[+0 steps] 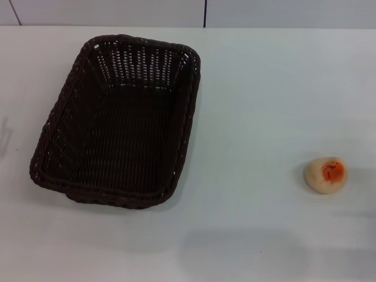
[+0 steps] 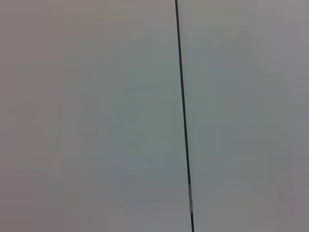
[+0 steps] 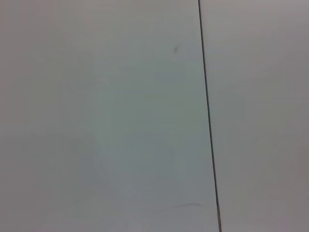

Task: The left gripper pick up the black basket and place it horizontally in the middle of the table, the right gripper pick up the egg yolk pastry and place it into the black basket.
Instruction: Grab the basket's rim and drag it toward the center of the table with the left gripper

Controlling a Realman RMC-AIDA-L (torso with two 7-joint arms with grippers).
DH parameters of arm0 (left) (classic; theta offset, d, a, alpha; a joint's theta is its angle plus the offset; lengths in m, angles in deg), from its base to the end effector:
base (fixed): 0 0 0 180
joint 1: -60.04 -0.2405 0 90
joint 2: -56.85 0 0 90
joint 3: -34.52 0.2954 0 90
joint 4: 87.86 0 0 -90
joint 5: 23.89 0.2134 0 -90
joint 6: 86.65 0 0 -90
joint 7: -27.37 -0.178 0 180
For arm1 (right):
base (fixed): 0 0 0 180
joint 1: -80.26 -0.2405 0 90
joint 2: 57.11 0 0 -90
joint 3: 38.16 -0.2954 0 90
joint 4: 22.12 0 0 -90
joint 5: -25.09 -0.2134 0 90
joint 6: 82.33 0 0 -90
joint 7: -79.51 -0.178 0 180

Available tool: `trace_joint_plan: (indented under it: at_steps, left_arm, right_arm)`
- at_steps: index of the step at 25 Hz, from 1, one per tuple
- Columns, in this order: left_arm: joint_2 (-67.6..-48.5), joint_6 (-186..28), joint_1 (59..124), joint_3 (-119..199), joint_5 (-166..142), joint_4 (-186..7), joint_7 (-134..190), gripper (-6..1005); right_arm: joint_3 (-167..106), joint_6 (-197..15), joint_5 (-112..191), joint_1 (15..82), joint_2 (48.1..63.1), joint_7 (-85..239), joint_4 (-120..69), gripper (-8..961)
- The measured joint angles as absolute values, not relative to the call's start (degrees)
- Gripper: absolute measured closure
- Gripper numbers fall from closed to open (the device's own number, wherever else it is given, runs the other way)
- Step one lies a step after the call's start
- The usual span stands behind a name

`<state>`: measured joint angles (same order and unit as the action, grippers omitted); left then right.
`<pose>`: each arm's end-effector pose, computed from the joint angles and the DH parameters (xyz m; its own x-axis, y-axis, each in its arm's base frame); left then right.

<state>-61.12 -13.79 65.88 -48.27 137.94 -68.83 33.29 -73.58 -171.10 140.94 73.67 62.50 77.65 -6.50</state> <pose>-0.4197 0.2884 0.0287 0.7625 -0.1309 0.6336 0.6461 0.1035 -0.7562 0.3862 0.2537 -0.0122 0.6857 0.2199 -0.6939 -0.7195 0.0604 -0.6919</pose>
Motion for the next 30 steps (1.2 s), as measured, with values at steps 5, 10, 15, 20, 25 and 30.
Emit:
trace_joint_plan:
  at_steps: [5,10,15,20,25,30]
  left_arm:
    - [-59.37,-29.2,63.3,-48.6,140.4,-54.1,32.4,199]
    - [-56.56,-49.8,60.2,-47.8,141.6,-36.1,31.5,199]
    - [-54.14,-66.2,57.3,-46.6,141.6,-19.8,30.0,200]
    - [-52.94,-93.6,58.5,-48.1,141.5,-4.4,27.8,200]
    - [-57.36,-119.9,63.1,-54.0,141.2,7.2,16.7,200]
    - [-61.28,-138.9,68.2,-60.3,140.3,15.2,8.2,201]
  right_arm:
    - [-73.6,-171.1,140.9,73.7,62.50,77.6,-6.5,162]
    - [-73.6,-171.0,140.9,73.7,62.50,77.6,-6.5,163]
    - [-73.6,-170.9,140.9,73.8,62.50,77.6,-6.5,162]
    - [-73.5,-170.8,140.9,73.8,62.50,77.6,-6.6,163]
    - [-72.9,-170.8,140.9,73.8,62.50,77.6,-6.6,163]
    - [-72.9,-170.8,140.9,74.0,62.50,77.6,-6.5,162]
